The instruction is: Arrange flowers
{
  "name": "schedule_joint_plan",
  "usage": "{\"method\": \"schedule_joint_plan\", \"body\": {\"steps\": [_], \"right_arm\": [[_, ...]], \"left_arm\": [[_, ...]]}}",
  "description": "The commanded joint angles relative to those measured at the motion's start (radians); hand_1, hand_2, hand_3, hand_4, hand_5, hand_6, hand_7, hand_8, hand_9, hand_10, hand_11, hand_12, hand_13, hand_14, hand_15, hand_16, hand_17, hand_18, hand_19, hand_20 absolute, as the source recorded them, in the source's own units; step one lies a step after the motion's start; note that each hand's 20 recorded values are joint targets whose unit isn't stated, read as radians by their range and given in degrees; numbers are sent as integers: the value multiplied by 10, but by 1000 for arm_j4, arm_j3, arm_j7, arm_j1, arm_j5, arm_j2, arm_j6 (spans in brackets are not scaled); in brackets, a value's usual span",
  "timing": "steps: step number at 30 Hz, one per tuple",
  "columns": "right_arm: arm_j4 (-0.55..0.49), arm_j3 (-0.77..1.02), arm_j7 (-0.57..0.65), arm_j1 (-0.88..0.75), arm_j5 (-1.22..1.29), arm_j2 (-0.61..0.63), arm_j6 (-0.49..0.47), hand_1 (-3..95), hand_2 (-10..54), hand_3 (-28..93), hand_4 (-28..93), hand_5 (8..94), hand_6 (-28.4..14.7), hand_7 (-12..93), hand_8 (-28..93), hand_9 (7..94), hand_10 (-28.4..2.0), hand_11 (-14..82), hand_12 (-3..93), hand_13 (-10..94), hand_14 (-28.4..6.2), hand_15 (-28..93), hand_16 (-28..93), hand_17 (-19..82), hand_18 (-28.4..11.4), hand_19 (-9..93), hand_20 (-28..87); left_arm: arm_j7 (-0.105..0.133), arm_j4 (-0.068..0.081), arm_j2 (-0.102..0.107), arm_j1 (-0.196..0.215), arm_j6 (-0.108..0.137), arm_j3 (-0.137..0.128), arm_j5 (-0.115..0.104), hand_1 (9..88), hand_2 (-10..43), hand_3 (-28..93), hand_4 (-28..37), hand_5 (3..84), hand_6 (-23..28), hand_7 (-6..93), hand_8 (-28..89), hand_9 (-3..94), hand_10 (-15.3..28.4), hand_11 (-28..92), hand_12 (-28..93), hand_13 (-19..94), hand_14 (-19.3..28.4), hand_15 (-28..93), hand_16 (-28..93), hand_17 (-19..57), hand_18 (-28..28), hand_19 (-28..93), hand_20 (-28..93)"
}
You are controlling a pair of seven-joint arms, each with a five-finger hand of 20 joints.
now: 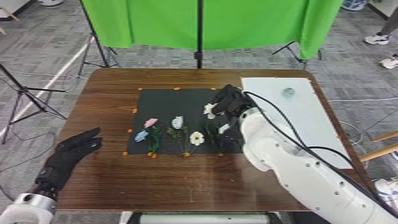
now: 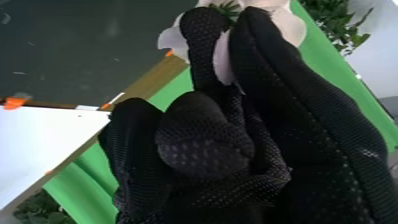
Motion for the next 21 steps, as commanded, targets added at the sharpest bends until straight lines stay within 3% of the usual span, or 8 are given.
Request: {"method": "schedule_joint_plan", "body": {"steps": [1,6,7,17,21], "right_arm": [[42,-17,-24,-3,-23,-10,2,600,-95,564,-139,803,-14,209,108,877,-102,77,397,875,-32,662,341,610,-165,932,596],[77,-29,-48,5,-19,-20,-16,586,-95,558,-135,802,-14,210,107,877,-103,83,405,872,-34,662,339,606,-168,932,595],[4,-16,-10,-21,-31,2,-28,582,-95,557,-134,799,-15,209,106,876,-103,84,404,871,-35,662,339,604,-168,932,595],[-3,-17,-31,-6,-49,21,-26,524,-95,534,-117,758,-16,195,90,830,-117,204,312,860,-42,661,336,592,-173,932,586],[0,-22,-35,1,-63,21,-31,460,-95,585,-126,741,-11,193,71,816,-126,256,241,857,-46,662,337,588,-174,932,586]], "left_arm": [[-15,8,2,0,-21,2,-7,327,-75,635,-105,389,63,71,-50,386,137,155,112,322,173,124,0,48,142,136,149],[-16,10,4,-3,-26,2,-6,324,-76,636,-107,389,63,70,-49,387,138,153,113,322,173,123,1,46,143,134,148],[-17,9,3,-2,-26,1,-6,323,-75,634,-107,388,63,70,-49,386,138,153,113,321,173,123,1,46,143,133,148],[-11,8,2,1,-25,-2,-5,321,-79,636,-107,386,60,68,-48,386,138,149,115,321,176,119,4,44,145,132,148],[-9,10,2,-3,-25,2,-5,321,-80,636,-108,386,60,68,-48,387,139,149,116,321,175,118,5,43,145,132,148]]}}
